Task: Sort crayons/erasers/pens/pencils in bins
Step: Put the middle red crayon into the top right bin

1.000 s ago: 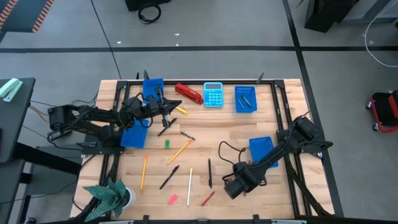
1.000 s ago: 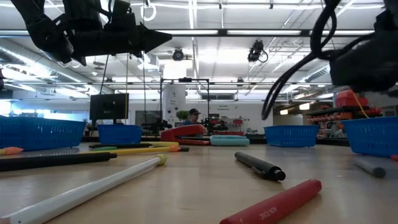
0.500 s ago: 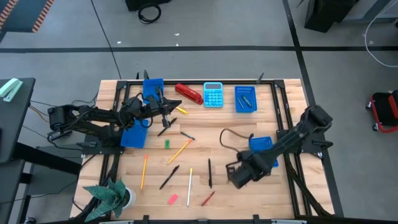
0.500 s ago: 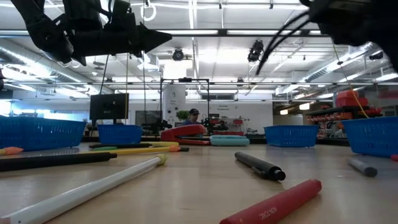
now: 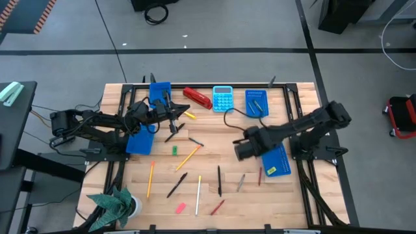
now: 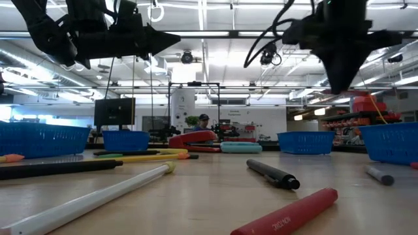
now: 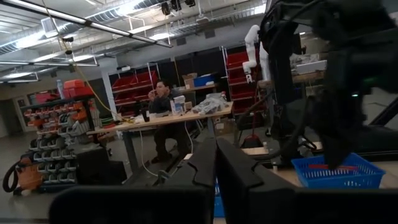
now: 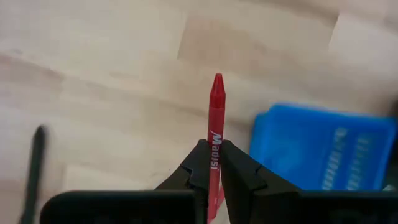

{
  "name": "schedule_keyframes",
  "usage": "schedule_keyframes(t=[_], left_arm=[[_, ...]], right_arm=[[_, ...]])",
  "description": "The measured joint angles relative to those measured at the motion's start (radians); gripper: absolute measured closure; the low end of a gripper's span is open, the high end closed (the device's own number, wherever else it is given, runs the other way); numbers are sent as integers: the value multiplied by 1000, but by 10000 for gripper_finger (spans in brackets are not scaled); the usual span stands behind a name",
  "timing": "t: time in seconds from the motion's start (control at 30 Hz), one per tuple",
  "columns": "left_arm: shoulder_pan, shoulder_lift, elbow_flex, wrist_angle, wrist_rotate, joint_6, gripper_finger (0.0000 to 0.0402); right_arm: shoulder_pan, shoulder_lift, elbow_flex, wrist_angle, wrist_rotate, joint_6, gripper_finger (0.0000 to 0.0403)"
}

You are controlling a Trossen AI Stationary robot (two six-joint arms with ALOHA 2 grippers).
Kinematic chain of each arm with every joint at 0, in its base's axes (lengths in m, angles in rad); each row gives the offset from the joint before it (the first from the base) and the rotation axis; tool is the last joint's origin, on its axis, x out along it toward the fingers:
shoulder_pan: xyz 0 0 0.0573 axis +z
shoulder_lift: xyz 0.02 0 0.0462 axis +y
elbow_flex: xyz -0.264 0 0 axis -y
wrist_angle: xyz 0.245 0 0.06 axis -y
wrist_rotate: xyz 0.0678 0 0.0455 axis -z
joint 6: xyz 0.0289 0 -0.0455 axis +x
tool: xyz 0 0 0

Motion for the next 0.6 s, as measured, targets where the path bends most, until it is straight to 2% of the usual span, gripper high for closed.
schedule_keyframes(t=[0.2,0.43,0.6], left_arm=[[0,0,0,0,0,0,392],[0,0,0,0,0,0,369],[0,0,0,0,0,-1,377]], right_arm=[[-138,0,0,-24,63,-216,370],[-318,0,0,-31,71,-452,370],[-455,0,1,-31,89,-599,370]])
